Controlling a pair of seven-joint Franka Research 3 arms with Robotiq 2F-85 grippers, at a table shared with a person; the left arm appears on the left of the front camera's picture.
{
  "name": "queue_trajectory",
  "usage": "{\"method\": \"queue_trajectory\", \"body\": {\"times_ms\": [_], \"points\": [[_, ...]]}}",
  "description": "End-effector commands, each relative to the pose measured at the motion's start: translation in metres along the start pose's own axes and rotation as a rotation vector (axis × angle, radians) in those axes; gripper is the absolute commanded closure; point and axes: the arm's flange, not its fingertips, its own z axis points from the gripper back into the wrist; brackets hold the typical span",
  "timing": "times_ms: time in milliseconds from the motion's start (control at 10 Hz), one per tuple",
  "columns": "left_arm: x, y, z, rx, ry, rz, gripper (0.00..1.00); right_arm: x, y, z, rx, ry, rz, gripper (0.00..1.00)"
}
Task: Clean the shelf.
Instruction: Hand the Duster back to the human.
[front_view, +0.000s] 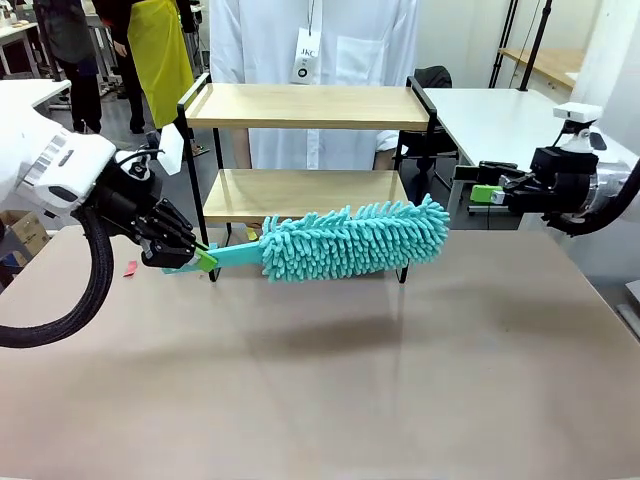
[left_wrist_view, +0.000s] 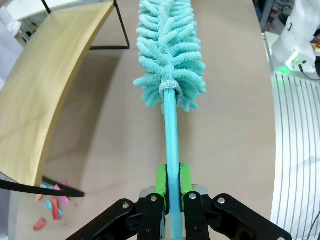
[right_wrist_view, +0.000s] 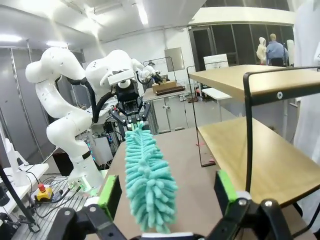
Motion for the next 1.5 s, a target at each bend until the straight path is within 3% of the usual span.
{"method": "queue_trajectory", "body": {"times_ms": [0, 100, 200, 1400], "points": [[-0.009, -0.005, -0.007, 0.001, -0.037, -0.043, 0.87, -0.006, -0.001, -0.007, -0.016, -0.019, 0.029, 0.0], [-0.008, -0.004, -0.009, -0.017, -0.052, -0.088, 0.87, -0.013, 0.0, -0.012, -0.013, -0.02, 0.029, 0.0], [0.0, 0.0, -0.001, 0.0, 0.001, -0.014, 0.87, -0.018, -0.001, -0.016, -0.01, -0.025, 0.019, 0.0], [0.0, 0.0, -0.001, 0.0, 0.001, -0.014, 0.87, -0.062, -0.011, -0.062, 0.059, 0.059, -0.025, 0.0]]}}
